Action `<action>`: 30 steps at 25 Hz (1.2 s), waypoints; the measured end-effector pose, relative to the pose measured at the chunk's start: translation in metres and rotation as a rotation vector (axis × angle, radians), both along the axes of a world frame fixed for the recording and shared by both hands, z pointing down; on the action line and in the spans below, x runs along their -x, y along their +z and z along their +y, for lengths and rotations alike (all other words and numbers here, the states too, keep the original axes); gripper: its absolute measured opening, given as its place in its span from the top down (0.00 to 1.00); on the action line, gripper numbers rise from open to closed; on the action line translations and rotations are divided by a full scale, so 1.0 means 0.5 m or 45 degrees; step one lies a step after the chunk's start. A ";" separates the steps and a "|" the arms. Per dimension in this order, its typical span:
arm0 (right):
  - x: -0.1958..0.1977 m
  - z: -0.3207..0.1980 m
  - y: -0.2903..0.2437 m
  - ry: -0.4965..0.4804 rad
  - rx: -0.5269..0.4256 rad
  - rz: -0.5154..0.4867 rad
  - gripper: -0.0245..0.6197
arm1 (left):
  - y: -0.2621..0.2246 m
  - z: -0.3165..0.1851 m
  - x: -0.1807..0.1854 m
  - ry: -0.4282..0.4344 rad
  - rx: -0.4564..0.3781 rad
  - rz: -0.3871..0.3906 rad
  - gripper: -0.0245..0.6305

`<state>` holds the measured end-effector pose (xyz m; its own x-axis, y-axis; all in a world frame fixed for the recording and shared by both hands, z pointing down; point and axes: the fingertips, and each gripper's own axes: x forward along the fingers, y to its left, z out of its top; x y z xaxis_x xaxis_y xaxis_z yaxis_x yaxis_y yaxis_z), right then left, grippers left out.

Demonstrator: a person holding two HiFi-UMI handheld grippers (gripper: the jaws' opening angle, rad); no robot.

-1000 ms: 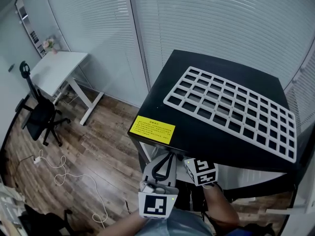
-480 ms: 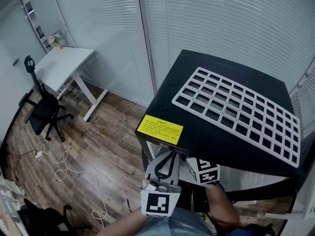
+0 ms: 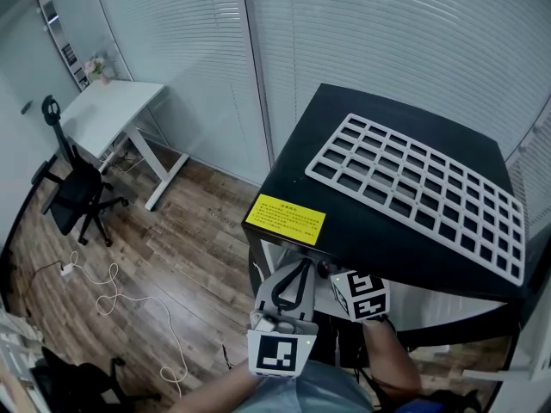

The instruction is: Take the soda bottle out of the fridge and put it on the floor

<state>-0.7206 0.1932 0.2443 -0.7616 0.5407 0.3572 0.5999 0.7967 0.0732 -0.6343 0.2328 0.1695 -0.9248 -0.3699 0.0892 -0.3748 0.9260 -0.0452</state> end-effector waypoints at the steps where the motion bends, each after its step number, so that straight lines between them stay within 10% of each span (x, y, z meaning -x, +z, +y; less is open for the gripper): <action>1: -0.005 -0.001 0.005 0.004 0.003 0.005 0.75 | 0.005 0.000 -0.004 0.005 -0.001 -0.003 0.93; 30: -0.241 -0.056 -0.108 0.311 0.007 -0.089 0.78 | -0.028 0.012 -0.137 0.289 -0.136 -0.051 0.93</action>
<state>-0.5999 0.1653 0.1905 -0.8925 0.3397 0.2967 0.3834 0.9179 0.1026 -0.5658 0.2389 0.1557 -0.8190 -0.5738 0.0035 -0.5735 0.8187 0.0295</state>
